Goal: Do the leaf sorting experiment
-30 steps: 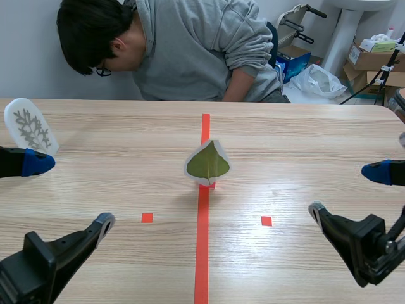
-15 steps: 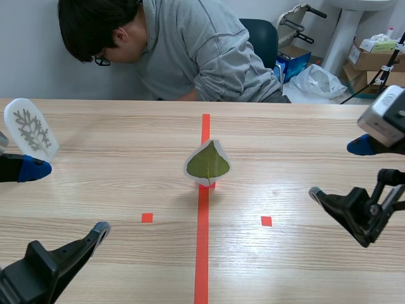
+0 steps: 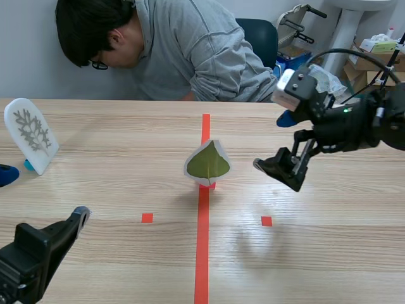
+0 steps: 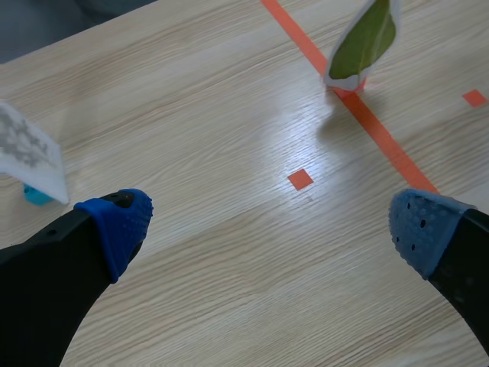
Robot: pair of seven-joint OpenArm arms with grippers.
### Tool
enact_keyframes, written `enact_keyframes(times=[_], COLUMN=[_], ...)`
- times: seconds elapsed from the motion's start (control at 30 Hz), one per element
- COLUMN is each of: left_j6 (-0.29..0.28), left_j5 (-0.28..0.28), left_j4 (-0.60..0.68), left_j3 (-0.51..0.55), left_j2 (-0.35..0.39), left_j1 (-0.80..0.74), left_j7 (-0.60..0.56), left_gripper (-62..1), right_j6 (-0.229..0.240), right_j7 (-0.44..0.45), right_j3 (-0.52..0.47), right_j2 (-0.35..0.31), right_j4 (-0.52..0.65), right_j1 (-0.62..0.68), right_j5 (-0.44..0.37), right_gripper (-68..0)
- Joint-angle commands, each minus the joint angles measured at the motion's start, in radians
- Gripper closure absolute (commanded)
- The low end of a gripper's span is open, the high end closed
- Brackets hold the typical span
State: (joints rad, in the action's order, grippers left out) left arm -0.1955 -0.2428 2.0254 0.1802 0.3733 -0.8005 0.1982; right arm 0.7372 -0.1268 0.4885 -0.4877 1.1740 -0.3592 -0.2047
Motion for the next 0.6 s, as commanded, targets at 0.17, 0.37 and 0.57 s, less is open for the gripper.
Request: enact_keyframes(times=[0.17,0.37,0.57], left_j6=[-0.002,-0.002,-0.002], left_j5=[-0.005,-0.005,-0.006], left_j4=[0.01,0.01,0.01], left_j3=[0.026,0.026,0.026], left_j2=[-0.016,-0.016,-0.016], left_j1=[0.0,0.0,0.0], left_j7=[0.013,0.021,0.021], left_gripper=[-62.3,-62.3,-62.3], right_j6=[0.008,0.008,0.006], right_j7=[0.049,0.09,0.127], right_j3=[0.124,0.166,0.168], right_j2=[0.119,0.203,0.23], right_j4=[-0.113,-0.193,-0.236], right_j1=[-0.091,-0.095,-0.095], right_j5=[0.056,0.11,0.131], right_gripper=[-62.4,-62.4,-61.2])
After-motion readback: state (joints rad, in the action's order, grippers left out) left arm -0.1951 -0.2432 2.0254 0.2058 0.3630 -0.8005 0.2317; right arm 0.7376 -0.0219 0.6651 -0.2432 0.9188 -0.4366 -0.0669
